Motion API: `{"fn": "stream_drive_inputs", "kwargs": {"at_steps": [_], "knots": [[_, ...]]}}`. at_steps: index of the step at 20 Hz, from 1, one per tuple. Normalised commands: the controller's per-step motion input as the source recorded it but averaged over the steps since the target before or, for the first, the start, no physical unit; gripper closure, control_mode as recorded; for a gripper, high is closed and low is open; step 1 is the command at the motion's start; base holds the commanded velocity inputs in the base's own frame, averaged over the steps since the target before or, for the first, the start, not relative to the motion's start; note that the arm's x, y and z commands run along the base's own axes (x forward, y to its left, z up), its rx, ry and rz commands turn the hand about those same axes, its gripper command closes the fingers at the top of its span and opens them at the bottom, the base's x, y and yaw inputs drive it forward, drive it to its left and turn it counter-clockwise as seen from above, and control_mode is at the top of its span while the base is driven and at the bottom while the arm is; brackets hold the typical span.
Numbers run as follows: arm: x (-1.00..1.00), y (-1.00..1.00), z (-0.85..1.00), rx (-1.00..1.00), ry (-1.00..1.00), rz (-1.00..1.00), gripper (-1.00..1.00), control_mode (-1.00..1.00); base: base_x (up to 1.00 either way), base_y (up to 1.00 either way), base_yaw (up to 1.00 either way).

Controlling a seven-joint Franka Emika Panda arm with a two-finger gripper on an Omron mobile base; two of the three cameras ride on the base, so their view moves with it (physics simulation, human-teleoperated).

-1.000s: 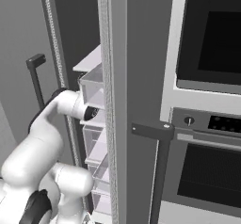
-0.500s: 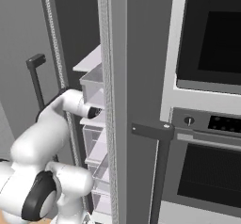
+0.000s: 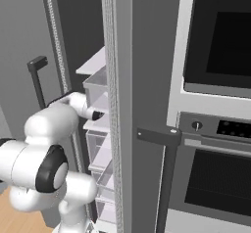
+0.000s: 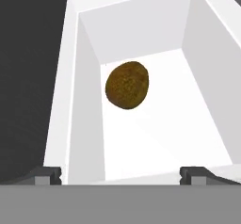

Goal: Place one avocado and one steak in each tupperware on the nearby counter, to pack two identical lunches.

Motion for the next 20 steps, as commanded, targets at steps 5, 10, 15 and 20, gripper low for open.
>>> {"fn": "stream_drive_inputs", "kwargs": {"at_steps": [5,10,15,20], "knots": [[0.35,-0.03,-0.1,0.0,0.0,0.0,-1.0,-1.0,0.0,0.0,0.0],[0.16,-0.25,-0.32,0.0,0.01,0.0,-1.0,-1.0,0.0,0.0,0.0],[0.41,0.0,-0.26,0.0,0.03,0.0,-1.0,-1.0,0.0,0.0,0.0],[0.41,0.05,-0.11,0.0,0.01,0.0,-1.0,-1.0,0.0,0.0,0.0]]}}
